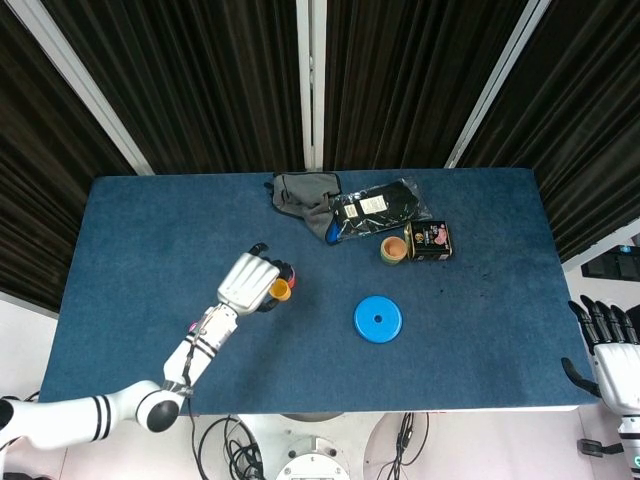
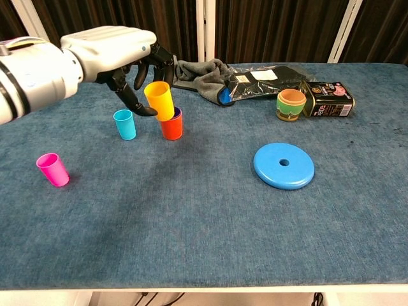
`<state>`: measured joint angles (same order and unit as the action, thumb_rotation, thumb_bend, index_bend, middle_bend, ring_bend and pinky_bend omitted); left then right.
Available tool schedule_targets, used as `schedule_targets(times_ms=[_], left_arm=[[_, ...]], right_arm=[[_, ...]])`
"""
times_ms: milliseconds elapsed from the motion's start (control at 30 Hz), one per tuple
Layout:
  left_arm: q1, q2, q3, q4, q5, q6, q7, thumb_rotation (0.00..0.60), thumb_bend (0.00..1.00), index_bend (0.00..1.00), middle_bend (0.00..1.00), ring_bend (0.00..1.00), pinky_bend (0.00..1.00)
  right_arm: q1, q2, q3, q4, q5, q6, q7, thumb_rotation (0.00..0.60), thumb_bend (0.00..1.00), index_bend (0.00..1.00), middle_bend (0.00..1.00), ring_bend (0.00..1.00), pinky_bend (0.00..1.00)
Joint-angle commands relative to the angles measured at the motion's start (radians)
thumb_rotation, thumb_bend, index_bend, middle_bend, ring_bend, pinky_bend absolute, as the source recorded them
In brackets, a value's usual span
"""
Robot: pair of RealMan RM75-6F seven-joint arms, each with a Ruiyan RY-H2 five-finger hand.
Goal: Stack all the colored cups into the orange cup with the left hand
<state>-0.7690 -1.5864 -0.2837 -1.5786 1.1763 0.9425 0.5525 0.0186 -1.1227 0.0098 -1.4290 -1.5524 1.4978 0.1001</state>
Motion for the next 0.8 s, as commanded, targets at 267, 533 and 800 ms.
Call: schedule_targets(times_ms=[267, 533, 800], left_arm=[[-0.083, -0.094, -0.002, 0.215, -0.06, -0.036, -0.034, 0.6, 0.24, 0.5, 0.51, 0.56, 0.23], [-0.108, -0.119, 0.005, 0.28, -0.079, -0.04, -0.06, 0.6, 0.24, 0.5, 0.51, 0.56, 0.23], [-0.122, -0.127, 0.017, 0.3, -0.072, -0.036, -0.086, 0.6, 0.24, 0.46, 0.49, 0.56, 0.23]], right_arm=[[0.003, -0.003, 0.001, 0.004, 0.003, -0.006, 0.001, 0.6, 0.26, 0.0, 0.0, 0.0, 0.0], [0.004, -0.004, 0.002, 0.007, 0.008, -0.011, 0.003, 0.6, 0.26, 0.0, 0.0, 0.0, 0.0], [0.002, -0.003, 0.003, 0.01, 0.013, -0.011, 0.005, 0.6, 0.26, 0.0, 0.0, 0.0, 0.0]])
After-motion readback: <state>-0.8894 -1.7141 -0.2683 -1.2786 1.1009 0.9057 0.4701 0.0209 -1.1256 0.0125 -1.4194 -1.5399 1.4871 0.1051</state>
